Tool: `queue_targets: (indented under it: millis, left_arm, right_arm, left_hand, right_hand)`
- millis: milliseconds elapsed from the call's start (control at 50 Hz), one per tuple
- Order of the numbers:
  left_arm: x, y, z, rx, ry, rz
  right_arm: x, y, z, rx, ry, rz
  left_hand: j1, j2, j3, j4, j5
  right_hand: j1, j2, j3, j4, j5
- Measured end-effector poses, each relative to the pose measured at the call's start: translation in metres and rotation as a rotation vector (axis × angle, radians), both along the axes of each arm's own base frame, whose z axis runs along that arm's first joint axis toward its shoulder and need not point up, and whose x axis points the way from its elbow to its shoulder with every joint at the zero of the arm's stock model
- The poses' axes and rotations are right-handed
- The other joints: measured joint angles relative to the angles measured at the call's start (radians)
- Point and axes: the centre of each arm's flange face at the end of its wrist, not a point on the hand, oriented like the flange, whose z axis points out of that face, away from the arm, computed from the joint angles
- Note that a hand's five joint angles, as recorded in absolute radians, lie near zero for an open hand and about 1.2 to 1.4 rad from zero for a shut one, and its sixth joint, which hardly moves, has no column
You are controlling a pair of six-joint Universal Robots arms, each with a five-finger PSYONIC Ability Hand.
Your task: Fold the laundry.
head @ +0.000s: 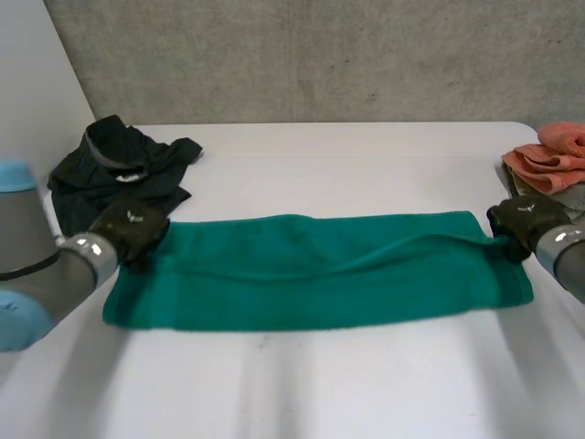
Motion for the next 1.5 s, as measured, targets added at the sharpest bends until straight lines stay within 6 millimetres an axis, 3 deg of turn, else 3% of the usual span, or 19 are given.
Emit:
queue_targets:
  millis: [160, 260, 300, 380, 400, 540, 720, 800, 940, 1080, 1140, 1160, 1200, 1280, 1420, 1500]
  left_arm:
    - [-0.022, -0.049, -0.006, -0.133, 0.01, 0.037]
    - [-0.029, -0.07, -0.012, -0.166, 0.007, 0.053]
    - [-0.032, -0.074, -0.016, -0.165, 0.005, 0.056]
    - [-0.036, -0.077, -0.02, -0.152, 0.006, 0.058]
    - [-0.037, -0.076, -0.019, -0.151, 0.009, 0.059]
    - [-0.035, -0.066, 0.0, -0.15, 0.063, 0.105]
    - [-0.017, -0.03, 0.04, -0.17, 0.161, 0.139]
    - [-0.011, -0.01, 0.043, -0.162, 0.188, 0.119]
    - [-0.005, 0.019, 0.029, -0.138, 0.223, 0.062]
    - [-0.006, 0.027, 0.014, -0.13, 0.25, 0.045]
    - [-0.007, 0.027, 0.01, -0.122, 0.256, 0.048]
    - [-0.008, 0.027, 0.009, -0.12, 0.257, 0.05]
    - [-0.008, 0.028, 0.009, -0.116, 0.259, 0.054]
    - [-0.008, 0.029, 0.012, -0.118, 0.262, 0.061]
    - [-0.003, 0.032, 0.027, -0.145, 0.287, 0.078]
    - [0.0, 0.035, 0.033, -0.15, 0.303, 0.085]
  right_arm:
    - [0.012, -0.032, -0.014, -0.063, -0.024, -0.073]
    - [0.021, -0.051, -0.023, -0.114, -0.018, -0.108]
    - [0.025, -0.056, -0.026, -0.136, -0.017, -0.12]
    - [0.033, -0.062, -0.027, -0.173, -0.02, -0.13]
    - [0.034, -0.063, -0.026, -0.185, -0.023, -0.133]
    - [0.042, -0.058, 0.001, -0.25, -0.067, -0.139]
    - [0.033, -0.013, 0.047, -0.212, -0.083, -0.049]
    - [0.023, 0.009, 0.046, -0.147, -0.053, 0.004]
    - [0.008, 0.032, 0.014, -0.019, -0.028, 0.078]
    - [0.004, 0.022, -0.021, -0.027, -0.037, 0.09]
    - [0.003, 0.012, -0.034, -0.054, -0.029, 0.077]
    - [0.001, 0.009, -0.036, -0.062, -0.025, 0.066]
    - [-0.005, 0.003, -0.036, -0.079, -0.011, 0.026]
    - [-0.022, -0.005, -0.028, -0.104, 0.018, -0.057]
    - [-0.087, -0.023, 0.003, -0.187, 0.212, -0.208]
    - [-0.09, -0.028, 0.017, -0.246, 0.344, -0.166]
  left_hand:
    - [0.0, 0.001, 0.0, 0.0, 0.0]
    - [0.0, 0.001, 0.0, 0.0, 0.0]
    - [-0.039, -0.032, -0.031, -0.035, -0.027]
    - [-0.787, -0.723, -0.71, -0.709, -0.671]
    - [-0.933, -0.875, -0.861, -0.885, -0.831]
    - [-0.975, -0.988, -0.974, -0.993, -0.925]
    - [-0.975, -0.988, -0.974, -0.993, -0.925]
    - [-0.975, -0.988, -0.974, -0.993, -0.925]
    - [-0.975, -0.988, -0.974, -0.993, -0.925]
    - [-0.975, -0.988, -0.974, -0.993, -0.925]
    - [-0.975, -0.988, -0.974, -0.993, -0.925]
    - [-0.975, -0.988, -0.974, -0.993, -0.925]
    - [-0.975, -0.988, -0.974, -0.993, -0.925]
    - [-0.975, -0.988, -0.974, -0.993, -0.925]
    - [-0.975, -0.988, -0.974, -0.993, -0.925]
    - [-0.975, -0.988, -0.974, -0.993, -0.925]
  right_hand:
    - [0.0, 0.0, 0.0, 0.0, 0.0]
    - [0.0, -0.01, -0.013, -0.016, -0.006]
    - [-0.202, -0.247, -0.249, -0.237, -0.214]
    - [-0.835, -0.881, -0.873, -0.869, -0.858]
    - [-0.892, -0.94, -0.94, -0.939, -0.921]
    - [-0.91, -0.969, -0.987, -0.991, -0.961]
    - [-0.91, -0.969, -0.986, -0.991, -0.961]
    - [-0.906, -0.963, -0.966, -0.974, -0.942]
    - [-0.784, -0.839, -0.842, -0.85, -0.815]
    - [-0.673, -0.731, -0.731, -0.738, -0.702]
    - [-0.294, -0.348, -0.364, -0.393, -0.362]
    - [-0.055, -0.096, -0.134, -0.143, -0.121]
    - [-0.013, -0.006, -0.027, -0.032, -0.03]
    - [-0.013, -0.003, -0.01, -0.007, -0.024]
    - [-0.013, -0.003, -0.01, -0.004, -0.024]
    - [-0.013, -0.003, -0.01, -0.004, -0.012]
